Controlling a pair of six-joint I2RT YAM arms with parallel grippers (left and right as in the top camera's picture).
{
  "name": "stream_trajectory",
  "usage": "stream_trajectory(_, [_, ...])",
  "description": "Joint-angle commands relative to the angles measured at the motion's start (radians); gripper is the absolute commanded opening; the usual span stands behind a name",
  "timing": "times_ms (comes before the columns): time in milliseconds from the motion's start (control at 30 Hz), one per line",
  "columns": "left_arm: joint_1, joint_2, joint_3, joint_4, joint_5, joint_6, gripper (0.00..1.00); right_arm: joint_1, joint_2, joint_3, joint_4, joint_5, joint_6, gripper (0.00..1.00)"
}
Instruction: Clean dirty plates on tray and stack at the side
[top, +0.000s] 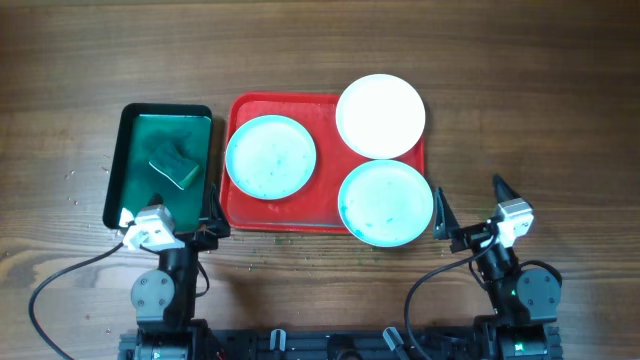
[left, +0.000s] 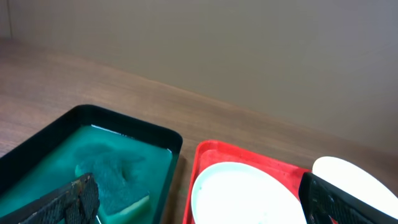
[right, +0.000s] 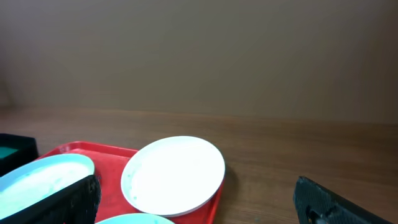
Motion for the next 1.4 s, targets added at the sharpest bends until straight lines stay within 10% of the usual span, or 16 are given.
stream_trajectory(0, [0.005,-0.01,0.019,0.008,-0.02,0.016,1.0,0.003,0.003,0.002,0.007,-0.029,-0.005,1.0])
stream_trajectory(433, [0.005,0.012,0.278,-0.232,-0.06,-0.021,1.0,0.003,0.181,0.187,-0.017,-0.106,0.024,1.0])
stream_trajectory(867, [0.004,1.073,1.337,-0.874,-0.004,0.106,1.0,0.041,1.247,1.325,-0.844,-0.24,-0.058,1.0])
stream_trajectory(967, [0.004,1.227,1.377,-0.972,0.271,0.032,1.0,0.076,1.445,1.469,-1.045,-0.263,-0.03,1.0])
stream_trajectory(1200, [0.004,1.305,1.377,-0.987,0.371,0.03,1.0,0.127,1.593,1.468,-0.946,-0.244,0.147,0.93])
stream_trajectory(1267, [0.015,1.328,1.377,-1.004,0.127,-0.176,0.97,0.199,1.593,1.468,-0.944,-0.085,0.158,0.93])
stream_trajectory(1300, [0.029,1.372,1.377,-1.073,-0.148,-0.466,0.91,0.272,1.593,1.468,-0.939,0.069,0.203,0.93])
stream_trajectory(1367, [0.038,1.455,1.377,-1.068,-0.212,-0.554,0.88,0.334,1.593,1.468,-0.911,0.176,0.24,0.9])
